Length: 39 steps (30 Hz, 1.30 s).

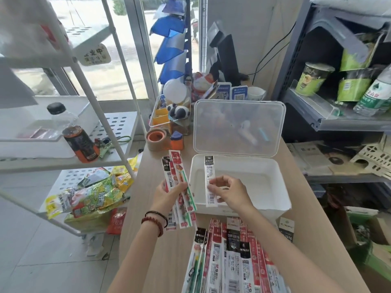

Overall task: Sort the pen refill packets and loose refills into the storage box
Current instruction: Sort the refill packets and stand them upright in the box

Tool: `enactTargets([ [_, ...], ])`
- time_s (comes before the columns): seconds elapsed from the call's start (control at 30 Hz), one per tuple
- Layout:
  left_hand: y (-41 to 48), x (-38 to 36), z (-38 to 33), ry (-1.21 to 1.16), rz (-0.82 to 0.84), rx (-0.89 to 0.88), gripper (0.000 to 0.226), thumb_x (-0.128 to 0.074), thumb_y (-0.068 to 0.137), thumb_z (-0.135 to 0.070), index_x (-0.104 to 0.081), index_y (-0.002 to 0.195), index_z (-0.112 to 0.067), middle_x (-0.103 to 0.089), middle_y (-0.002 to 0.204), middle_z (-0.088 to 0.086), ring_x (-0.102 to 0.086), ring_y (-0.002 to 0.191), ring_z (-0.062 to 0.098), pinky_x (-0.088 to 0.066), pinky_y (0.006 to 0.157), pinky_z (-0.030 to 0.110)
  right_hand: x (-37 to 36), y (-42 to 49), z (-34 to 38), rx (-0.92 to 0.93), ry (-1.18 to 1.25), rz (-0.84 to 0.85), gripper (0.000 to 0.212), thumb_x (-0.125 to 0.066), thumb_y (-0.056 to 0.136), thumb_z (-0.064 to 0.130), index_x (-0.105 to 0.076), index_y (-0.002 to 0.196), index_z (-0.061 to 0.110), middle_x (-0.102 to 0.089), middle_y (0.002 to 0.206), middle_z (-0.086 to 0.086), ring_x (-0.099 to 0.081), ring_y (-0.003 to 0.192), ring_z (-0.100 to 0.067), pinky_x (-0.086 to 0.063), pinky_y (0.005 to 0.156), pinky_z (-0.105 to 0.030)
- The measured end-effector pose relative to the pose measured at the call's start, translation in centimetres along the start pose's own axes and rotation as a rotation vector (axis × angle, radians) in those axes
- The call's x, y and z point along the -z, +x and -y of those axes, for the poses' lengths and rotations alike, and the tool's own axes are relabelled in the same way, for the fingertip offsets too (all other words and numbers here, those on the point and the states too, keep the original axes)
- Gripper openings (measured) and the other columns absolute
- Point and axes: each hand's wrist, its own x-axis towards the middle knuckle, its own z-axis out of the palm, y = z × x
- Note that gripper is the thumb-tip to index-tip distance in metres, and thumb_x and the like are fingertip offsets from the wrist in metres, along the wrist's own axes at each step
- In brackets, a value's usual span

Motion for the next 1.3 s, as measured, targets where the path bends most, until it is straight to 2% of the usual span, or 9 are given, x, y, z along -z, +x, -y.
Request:
enactTargets([
  [0.37, 1.6, 1.0, 0.9, 0.040, -0.041, 0.041, 0.022, -0.072, 0.080, -0.020, -0.060, 0.099, -0.017, -0.071, 0.098, 0.010, -0.069, 0.087, 0.026, -0.055, 0.085, 0.044, -2.7, 5.4, -1.4, -0.064, -0.154, 0.141, 0.042, -0.079, 0.080, 0.014, -0.066, 0.120, 0.018, -0.068, 0.095, -0.005, -0.067, 0.075, -0.014, -0.053, 0.060, -0.017],
  [0.5, 1.5, 1.5, 1.0, 0.063, -0.050, 0.042, 0.028, -0.072, 0.080, -0.021, -0.060, 0.104, -0.017, -0.071, 0.100, 0.008, -0.069, 0.089, 0.025, -0.055, 0.085, 0.043, -3.3, 6.5, -1.9, -0.020, -0.405, 0.183, 0.051, -0.079, 0.080, 0.023, -0.062, 0.128, 0.021, -0.065, 0.095, 0.002, -0.062, 0.089, -0.014, -0.050, 0.082, -0.023],
  [0.6, 1.4, 1.7, 1.3, 0.065, -0.059, 0.055, 0.031, -0.073, 0.079, -0.021, -0.059, 0.106, -0.016, -0.071, 0.100, 0.008, -0.069, 0.090, 0.026, -0.054, 0.087, 0.045, -3.6, 6.7, -2.5, 0.033, -0.636, 0.237, 0.069, -0.081, 0.076, 0.034, -0.053, 0.139, 0.023, -0.062, 0.118, -0.002, -0.055, 0.111, -0.020, -0.045, 0.096, -0.034],
  [0.7, 1.3, 1.5, 1.7, 0.069, -0.048, 0.068, 0.031, -0.073, 0.078, -0.023, -0.059, 0.105, -0.017, -0.071, 0.099, 0.007, -0.069, 0.090, 0.025, -0.053, 0.089, 0.048, -3.7, 6.5, -2.8, 0.090, -0.843, 0.229, 0.078, -0.079, 0.073, 0.046, -0.047, 0.142, 0.029, -0.045, 0.139, 0.002, -0.035, 0.127, -0.023, -0.036, 0.101, -0.039],
  [0.93, 0.9, 1.1, 2.2, 0.091, -0.020, 0.094, 0.029, -0.074, 0.077, -0.027, -0.058, 0.101, -0.024, -0.071, 0.099, 0.004, -0.070, 0.090, 0.024, -0.053, 0.088, 0.049, -3.5, 6.0, -2.5, 0.136, -0.979, 0.180, 0.076, -0.080, 0.065, 0.057, -0.051, 0.134, 0.042, -0.034, 0.145, 0.004, -0.027, 0.132, -0.023, -0.028, 0.107, -0.040],
  [1.07, 0.9, 1.2, 2.2, 0.048, -0.028, 0.095, 0.035, -0.076, 0.075, -0.026, -0.061, 0.106, -0.019, -0.072, 0.099, 0.004, -0.070, 0.090, 0.024, -0.053, 0.089, 0.050, -2.2, 5.9, -2.2, 0.139, -0.919, 0.216, 0.070, -0.073, 0.071, 0.062, -0.049, 0.134, 0.043, -0.036, 0.147, 0.006, -0.027, 0.135, -0.022, -0.026, 0.108, -0.042],
  [1.17, 0.7, 1.2, 2.3, 0.027, -0.033, 0.101, 0.035, -0.076, 0.075, -0.024, -0.061, 0.106, -0.016, -0.072, 0.100, 0.006, -0.070, 0.089, 0.024, -0.054, 0.087, 0.047, -1.1, 5.2, -2.0, 0.178, -0.787, 0.210, 0.057, -0.067, 0.076, 0.064, -0.054, 0.128, 0.044, -0.048, 0.140, 0.011, -0.039, 0.131, -0.017, -0.034, 0.106, -0.042],
  [1.23, 0.5, 0.8, 2.2, 0.009, -0.031, 0.102, 0.032, -0.075, 0.077, -0.020, -0.060, 0.105, -0.015, -0.072, 0.099, 0.008, -0.071, 0.085, 0.023, -0.056, 0.082, 0.043, -0.4, 4.3, -1.4, 0.179, -0.530, 0.212, 0.043, -0.068, 0.079, 0.058, -0.062, 0.118, 0.041, -0.061, 0.123, 0.016, -0.054, 0.115, -0.009, -0.045, 0.094, -0.031],
  [1.3, 0.4, 0.3, 2.1, -0.005, -0.035, 0.092, 0.031, -0.075, 0.077, -0.019, -0.061, 0.104, -0.014, -0.073, 0.097, 0.007, -0.071, 0.082, 0.022, -0.058, 0.076, 0.038, 0.2, 3.3, -0.4, 0.165, -0.302, 0.233, 0.033, -0.068, 0.083, 0.051, -0.068, 0.111, 0.035, -0.067, 0.108, 0.018, -0.060, 0.098, 0.000, -0.044, 0.075, -0.014],
])
